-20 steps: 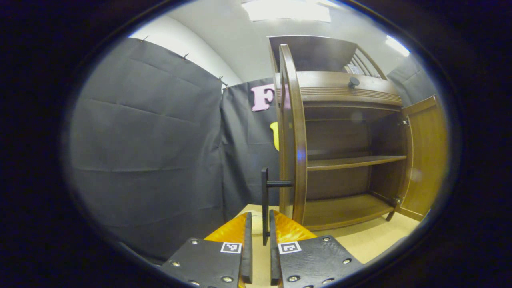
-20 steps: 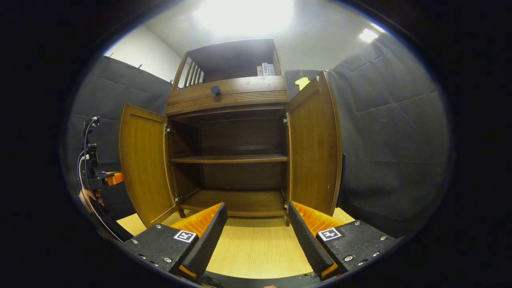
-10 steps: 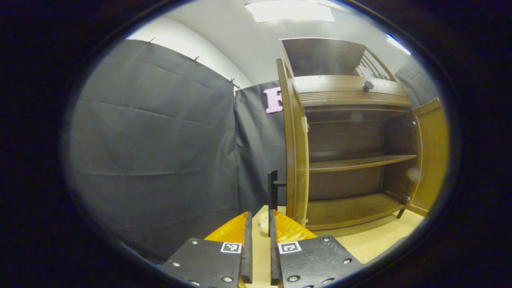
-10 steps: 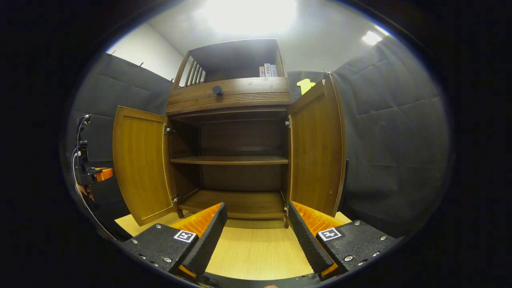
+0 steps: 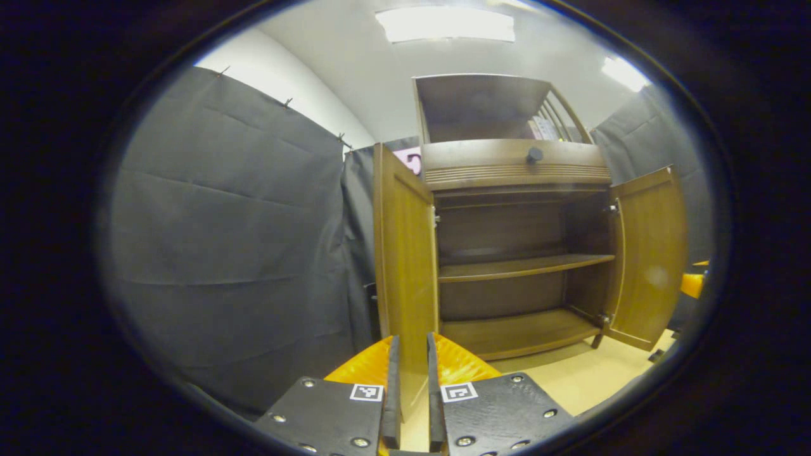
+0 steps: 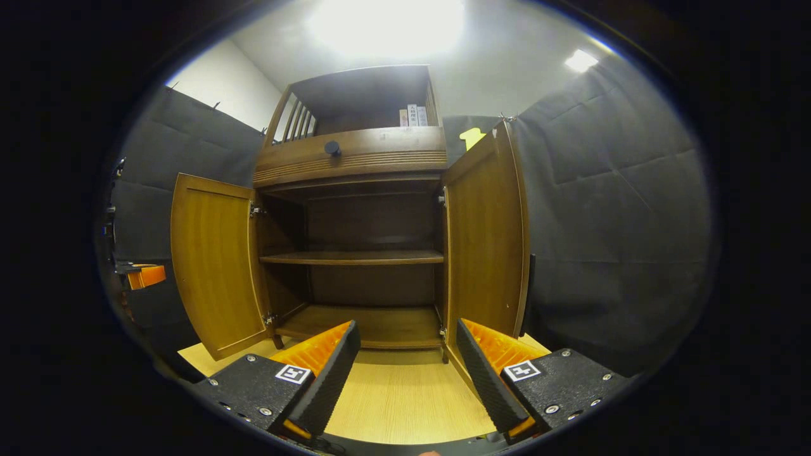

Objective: Open the right door of the double-door shoe cabinet with the right hand, and open the left door with the left hand.

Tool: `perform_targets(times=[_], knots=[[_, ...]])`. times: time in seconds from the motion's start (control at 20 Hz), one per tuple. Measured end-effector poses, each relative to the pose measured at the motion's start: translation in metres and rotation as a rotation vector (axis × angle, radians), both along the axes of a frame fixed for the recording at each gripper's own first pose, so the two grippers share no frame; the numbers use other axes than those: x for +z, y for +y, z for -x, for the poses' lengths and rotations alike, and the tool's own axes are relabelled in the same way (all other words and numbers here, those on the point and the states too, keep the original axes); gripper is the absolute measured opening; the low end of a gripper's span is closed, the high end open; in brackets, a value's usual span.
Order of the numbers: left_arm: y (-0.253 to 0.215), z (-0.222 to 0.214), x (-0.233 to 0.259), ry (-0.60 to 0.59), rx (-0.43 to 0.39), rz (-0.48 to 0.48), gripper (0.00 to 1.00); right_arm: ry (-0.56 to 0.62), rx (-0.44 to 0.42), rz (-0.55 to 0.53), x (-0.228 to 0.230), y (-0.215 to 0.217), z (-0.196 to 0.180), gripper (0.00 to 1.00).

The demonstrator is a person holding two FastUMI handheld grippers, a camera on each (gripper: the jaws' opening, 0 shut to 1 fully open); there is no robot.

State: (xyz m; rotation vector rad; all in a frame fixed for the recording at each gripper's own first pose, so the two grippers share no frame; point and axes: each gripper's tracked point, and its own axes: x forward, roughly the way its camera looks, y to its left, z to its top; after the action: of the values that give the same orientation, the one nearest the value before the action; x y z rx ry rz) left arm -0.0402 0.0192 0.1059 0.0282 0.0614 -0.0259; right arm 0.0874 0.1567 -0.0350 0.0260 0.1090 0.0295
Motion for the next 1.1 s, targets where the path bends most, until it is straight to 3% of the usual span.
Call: perform_targets(times=[0.45,0.7,0.75,1.05,1.1], knots=[[-0.003,0.002,0.021,0.005,-0.059,0.021,0.11,-0.043,-0.022,-0.004,0.006,-0.004,0.017,0.94],[0.004,0.002,0.025,0.014,-0.058,0.027,0.35,-0.047,-0.017,-0.008,0.008,0.000,0.019,0.95],[0.006,0.002,0.027,0.008,-0.057,0.027,0.27,-0.048,-0.017,-0.008,0.009,0.001,0.020,0.95],[0.023,-0.002,0.037,-0.004,-0.075,0.015,0.82,-0.040,-0.007,-0.012,0.006,0.005,0.019,0.94],[0.023,-0.002,0.038,-0.005,-0.073,0.013,0.71,-0.036,-0.007,-0.012,0.005,0.005,0.019,0.94]])
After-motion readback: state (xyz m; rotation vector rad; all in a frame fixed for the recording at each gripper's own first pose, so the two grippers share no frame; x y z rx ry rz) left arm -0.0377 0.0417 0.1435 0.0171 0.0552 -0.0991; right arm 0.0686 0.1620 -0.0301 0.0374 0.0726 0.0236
